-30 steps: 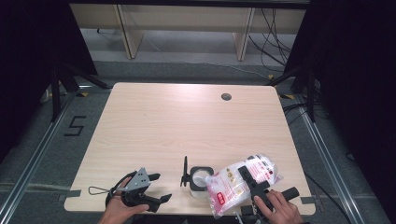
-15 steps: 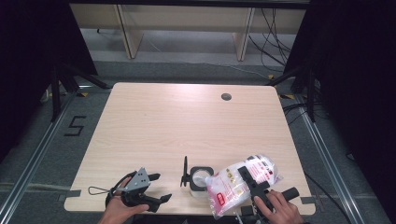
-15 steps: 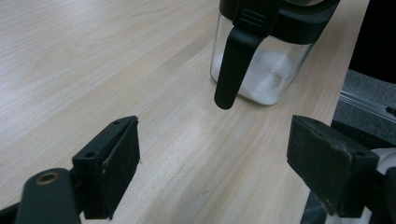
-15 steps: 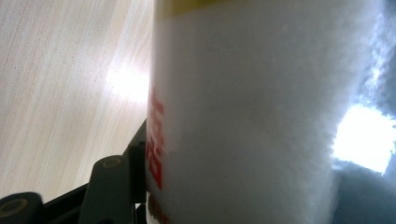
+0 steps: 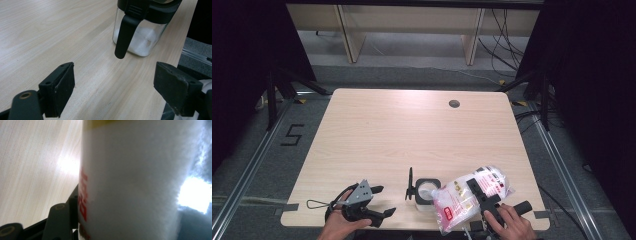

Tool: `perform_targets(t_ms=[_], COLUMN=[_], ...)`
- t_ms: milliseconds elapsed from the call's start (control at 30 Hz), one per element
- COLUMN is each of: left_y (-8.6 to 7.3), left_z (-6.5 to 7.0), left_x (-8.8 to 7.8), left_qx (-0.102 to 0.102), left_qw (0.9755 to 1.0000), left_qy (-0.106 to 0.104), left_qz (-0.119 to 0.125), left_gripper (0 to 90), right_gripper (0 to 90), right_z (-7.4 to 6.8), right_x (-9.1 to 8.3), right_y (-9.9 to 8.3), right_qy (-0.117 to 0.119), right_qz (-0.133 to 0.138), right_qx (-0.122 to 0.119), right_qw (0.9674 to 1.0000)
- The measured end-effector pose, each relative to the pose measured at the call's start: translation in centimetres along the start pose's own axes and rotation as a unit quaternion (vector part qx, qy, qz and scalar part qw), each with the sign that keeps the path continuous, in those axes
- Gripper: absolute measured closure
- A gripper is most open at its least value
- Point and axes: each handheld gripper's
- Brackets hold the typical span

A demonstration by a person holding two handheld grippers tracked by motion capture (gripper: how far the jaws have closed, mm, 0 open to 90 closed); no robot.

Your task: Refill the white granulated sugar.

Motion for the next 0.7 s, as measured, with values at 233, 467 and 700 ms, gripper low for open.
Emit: perform_targets(t_ms=[233,467,700], left_y=[0.04,0.03,0.01], left_z=[-0.12,-0.04,-0.04], left_x=[-0.02,0.01,0.01], left_qx=[0.006,0.002,0.002], left_qw=[1.0,1.0,1.0], left_qy=[-0.001,0.0,-0.002], left_qz=[-0.005,-0.003,-0.004], left_gripper=[16.8,16.8,16.8], right_gripper=[43.5,43.5,43.6], right_z=[-0.14,0.01,-0.03], right_x=[0.0,0.01,0.0], right_y=[-0.02,0.0,0.02], right_qy=[0.001,0.0,0.0], right_qz=[-0.003,-0.001,-0.001], right_qx=[0.008,-0.002,-0.004], right_qw=[1.0,1.0,1.0])
Point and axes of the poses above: each handheld gripper's, and its own axes: x roughly forward along the jaws, y roughly out of its top, z roughly to its right, and after that the axes turned 4 degrees about -y, right-handed
